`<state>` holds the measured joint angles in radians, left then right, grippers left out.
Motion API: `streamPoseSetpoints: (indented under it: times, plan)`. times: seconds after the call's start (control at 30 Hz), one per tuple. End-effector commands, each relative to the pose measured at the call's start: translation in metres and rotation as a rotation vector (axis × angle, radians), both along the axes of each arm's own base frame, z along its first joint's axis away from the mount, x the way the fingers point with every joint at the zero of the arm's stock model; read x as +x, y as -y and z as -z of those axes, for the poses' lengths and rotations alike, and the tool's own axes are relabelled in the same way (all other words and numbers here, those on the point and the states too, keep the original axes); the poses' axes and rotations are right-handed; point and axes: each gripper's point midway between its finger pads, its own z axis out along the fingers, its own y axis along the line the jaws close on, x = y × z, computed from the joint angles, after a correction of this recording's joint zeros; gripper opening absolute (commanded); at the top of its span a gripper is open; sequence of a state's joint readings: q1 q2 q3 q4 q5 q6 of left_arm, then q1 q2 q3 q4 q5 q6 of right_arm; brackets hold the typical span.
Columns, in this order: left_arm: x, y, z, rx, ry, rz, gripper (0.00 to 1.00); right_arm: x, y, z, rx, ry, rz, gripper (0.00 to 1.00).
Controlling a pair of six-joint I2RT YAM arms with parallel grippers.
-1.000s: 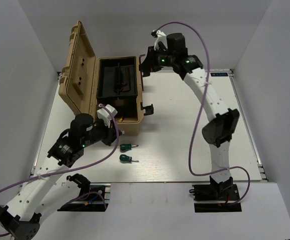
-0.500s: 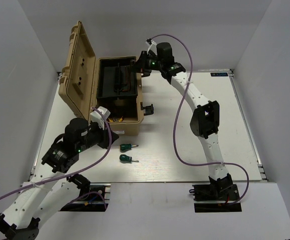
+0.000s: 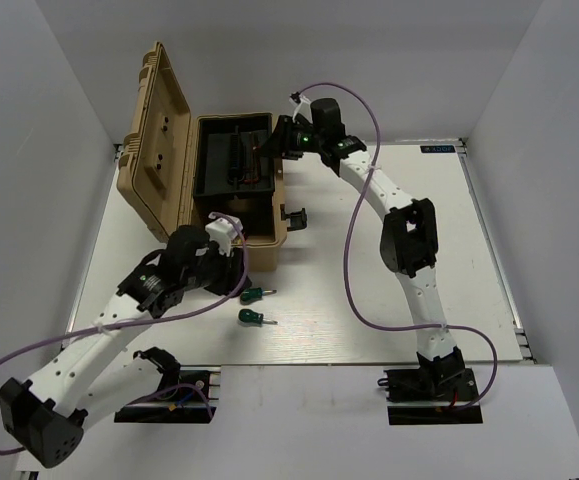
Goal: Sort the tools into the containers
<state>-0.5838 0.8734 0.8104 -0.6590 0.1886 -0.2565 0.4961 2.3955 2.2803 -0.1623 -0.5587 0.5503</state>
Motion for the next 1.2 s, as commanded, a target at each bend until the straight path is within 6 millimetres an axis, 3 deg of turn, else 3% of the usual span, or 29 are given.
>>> streamPoseSetpoints:
  times: [0.0,0.1,0.17,0.2,0.27,0.3,0.33,0.37,0.4,0.43,0.5,0.53,0.57,0.6,0.63,0.67,0.7,0.73,0.87,1.03,1.17]
  plan:
    - [0.0,-0.004,0.011,0.063,-0.037,-0.024,0.58,-0.015,0.006,-0.045,0.022,0.097,-0.041,0.47]
    - [0.001,-0.008,0.019,0.125,-0.083,-0.065,0.59,-0.034,0.011,-0.076,0.042,0.116,-0.072,0.47]
    - [-0.002,-0.011,0.028,0.179,-0.114,-0.088,0.59,-0.044,0.015,-0.084,0.032,0.126,-0.092,0.47]
    - [-0.002,-0.012,0.029,0.191,-0.126,-0.107,0.59,-0.055,0.024,-0.103,0.022,0.161,-0.092,0.47]
    - [0.001,-0.016,0.039,0.237,-0.145,-0.152,0.59,-0.06,0.036,-0.109,-0.021,0.188,-0.082,0.45]
    - [0.0,-0.014,0.042,0.242,-0.154,-0.159,0.59,-0.068,0.049,-0.133,-0.047,0.274,-0.071,0.43]
    - [0.003,-0.016,0.044,0.251,-0.157,-0.184,0.59,-0.074,0.058,-0.12,-0.099,0.23,-0.062,0.41]
    - [-0.001,-0.017,0.054,0.278,-0.179,-0.184,0.59,-0.082,0.067,-0.134,-0.111,0.262,-0.056,0.38]
    - [0.001,-0.014,0.056,0.275,-0.183,-0.209,0.59,-0.082,0.078,-0.122,-0.164,0.28,-0.06,0.1]
    - [0.001,-0.018,0.062,0.293,-0.197,-0.233,0.59,-0.107,0.091,-0.118,-0.212,0.284,-0.111,0.0]
    - [0.0,-0.009,0.073,0.301,-0.186,-0.196,0.59,-0.132,0.106,-0.088,-0.259,0.276,-0.237,0.0]
    - [0.001,-0.004,0.074,0.295,-0.183,-0.164,0.59,-0.167,0.118,-0.067,-0.258,0.233,-0.329,0.0]
    - [0.001,0.0,0.075,0.302,-0.164,-0.132,0.59,-0.175,0.127,-0.057,-0.27,0.231,-0.353,0.0]
    - [0.004,0.002,0.075,0.311,-0.154,-0.117,0.59,-0.184,0.131,-0.049,-0.266,0.215,-0.37,0.0]
    - [0.006,0.002,0.078,0.346,-0.141,-0.093,0.62,-0.2,0.141,-0.063,-0.258,0.279,-0.379,0.0]
    - [0.009,0.002,0.079,0.365,-0.131,-0.084,0.62,-0.219,0.149,-0.023,-0.252,0.171,-0.418,0.0]
    - [0.014,0.007,0.075,0.37,-0.107,-0.067,0.64,-0.227,0.15,-0.018,-0.245,0.17,-0.43,0.07]
    - [0.017,0.003,0.08,0.414,-0.094,-0.051,0.67,-0.24,0.158,-0.01,-0.231,0.149,-0.438,0.27]
    - [0.03,0.01,0.09,0.474,-0.066,0.008,0.7,-0.272,0.168,-0.006,-0.192,0.187,-0.478,0.5]
    - [0.046,0.026,0.072,0.427,0.032,0.056,0.71,-0.292,0.172,-0.002,-0.139,0.213,-0.495,0.52]
    - [0.048,0.026,0.076,0.457,0.037,0.086,0.6,-0.298,0.175,-0.006,-0.11,0.231,-0.494,0.52]
